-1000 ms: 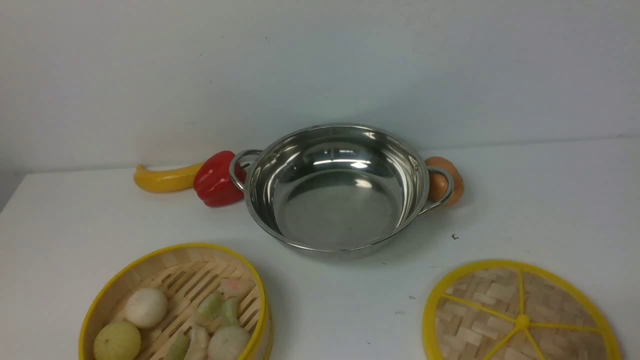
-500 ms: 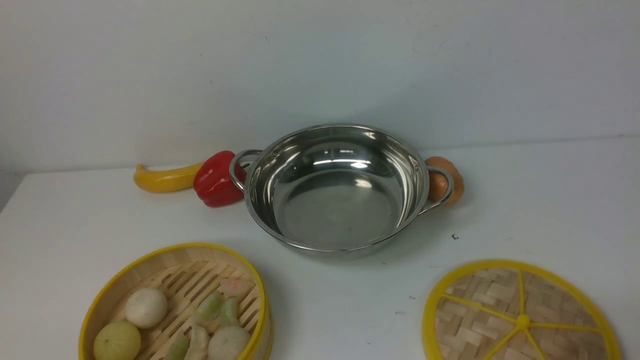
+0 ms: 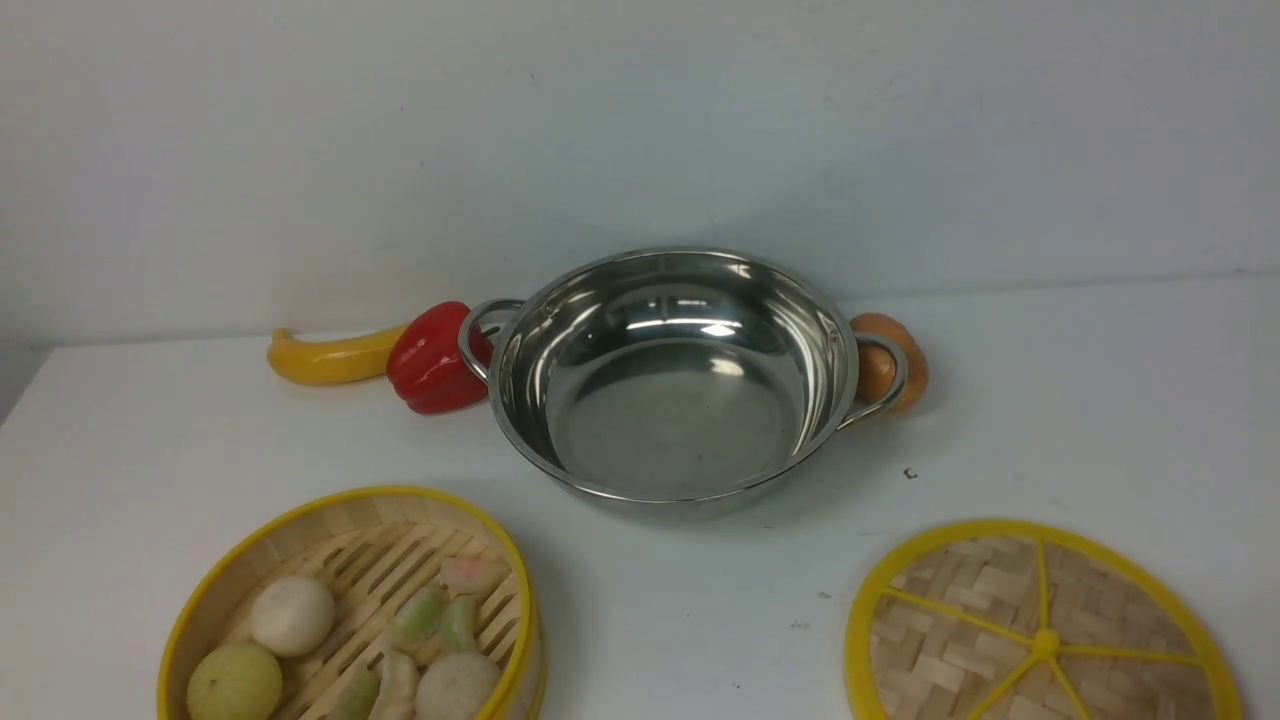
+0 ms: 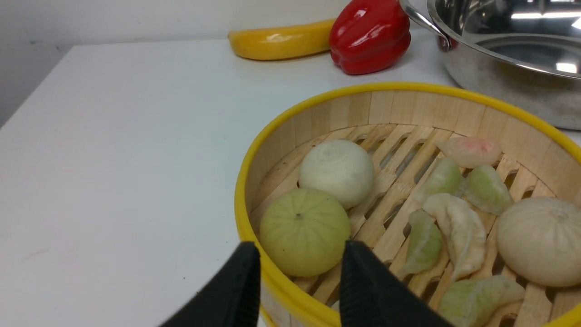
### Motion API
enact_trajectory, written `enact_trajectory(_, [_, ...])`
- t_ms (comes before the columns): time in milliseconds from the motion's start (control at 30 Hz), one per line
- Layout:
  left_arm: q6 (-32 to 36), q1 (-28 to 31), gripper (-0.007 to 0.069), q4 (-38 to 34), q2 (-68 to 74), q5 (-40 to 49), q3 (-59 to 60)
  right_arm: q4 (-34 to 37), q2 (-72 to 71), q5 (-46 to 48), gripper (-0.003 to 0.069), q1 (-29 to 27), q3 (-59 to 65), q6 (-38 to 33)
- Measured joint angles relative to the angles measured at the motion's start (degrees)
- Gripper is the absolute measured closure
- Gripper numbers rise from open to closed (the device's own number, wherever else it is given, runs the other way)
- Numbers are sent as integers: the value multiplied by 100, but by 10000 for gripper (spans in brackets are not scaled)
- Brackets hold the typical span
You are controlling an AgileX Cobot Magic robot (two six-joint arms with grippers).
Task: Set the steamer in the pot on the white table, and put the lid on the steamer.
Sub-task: 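Grasp the rim of the steamer basket holding the buns with the left gripper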
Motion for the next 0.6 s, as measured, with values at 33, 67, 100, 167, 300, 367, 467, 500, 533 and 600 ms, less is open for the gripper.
enact_trajectory(33, [0,0,384,0,0,0,0,0,0,0,416,0,0,0])
enact_trajectory(67, [0,0,384,0,0,0,0,0,0,0,416,0,0,0])
enact_trajectory(100, [0,0,384,0,0,0,0,0,0,0,416,0,0,0])
enact_trajectory(167, [0,0,384,0,0,0,0,0,0,0,416,0,0,0])
enact_trajectory(300, [0,0,384,0,0,0,0,0,0,0,416,0,0,0])
enact_trajectory(367, [0,0,384,0,0,0,0,0,0,0,416,0,0,0])
enact_trajectory(467, [0,0,384,14,0,-7,0,0,0,0,416,0,0,0])
enact_trajectory(500, [54,0,384,73,0,-50,0,0,0,0,416,0,0,0])
enact_trajectory(533, [106,0,384,137,0,-124,0,0,0,0,416,0,0,0])
enact_trajectory(600, [130,0,384,200,0,-300,0,0,0,0,416,0,0,0])
